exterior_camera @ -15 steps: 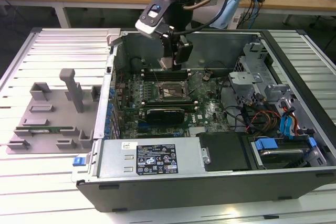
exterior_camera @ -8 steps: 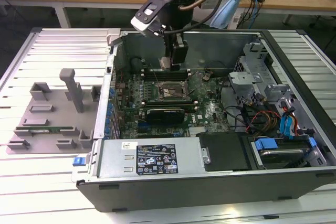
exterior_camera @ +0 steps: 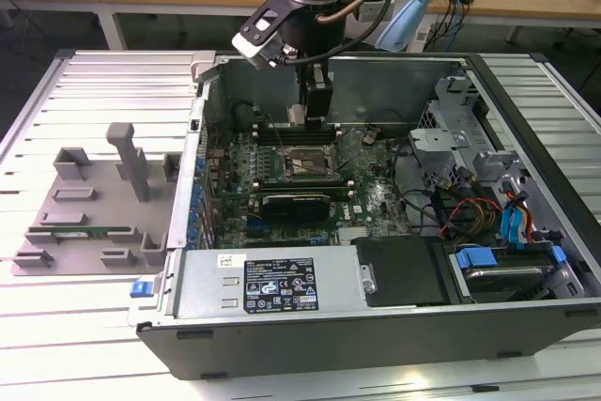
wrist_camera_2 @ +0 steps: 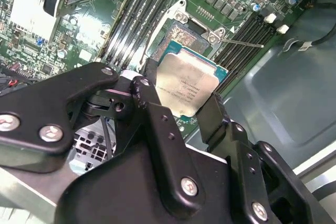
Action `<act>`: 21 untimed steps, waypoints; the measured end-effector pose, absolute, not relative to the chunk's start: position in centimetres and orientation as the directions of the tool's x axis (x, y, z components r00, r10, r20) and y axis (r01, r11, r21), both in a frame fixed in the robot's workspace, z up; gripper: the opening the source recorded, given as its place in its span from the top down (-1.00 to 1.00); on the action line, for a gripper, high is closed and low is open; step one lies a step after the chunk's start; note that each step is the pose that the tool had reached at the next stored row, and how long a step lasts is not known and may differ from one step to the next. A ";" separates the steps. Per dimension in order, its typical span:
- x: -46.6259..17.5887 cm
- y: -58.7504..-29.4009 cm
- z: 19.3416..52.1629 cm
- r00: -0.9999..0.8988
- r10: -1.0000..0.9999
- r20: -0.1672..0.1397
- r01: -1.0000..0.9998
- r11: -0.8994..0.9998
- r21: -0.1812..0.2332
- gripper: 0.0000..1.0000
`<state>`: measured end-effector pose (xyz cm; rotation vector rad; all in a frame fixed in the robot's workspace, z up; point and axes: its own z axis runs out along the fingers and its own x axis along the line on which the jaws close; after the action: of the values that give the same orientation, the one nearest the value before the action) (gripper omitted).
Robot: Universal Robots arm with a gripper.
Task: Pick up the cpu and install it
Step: 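Place the cpu into insertion slot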
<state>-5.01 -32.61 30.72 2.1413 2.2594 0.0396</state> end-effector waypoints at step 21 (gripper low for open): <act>-5.1 -32.6 28.6 -0.052 0.999 -0.003 0.998 0.053 0.038 -0.09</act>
<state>-5.09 -32.61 28.56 2.1426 2.2582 0.0399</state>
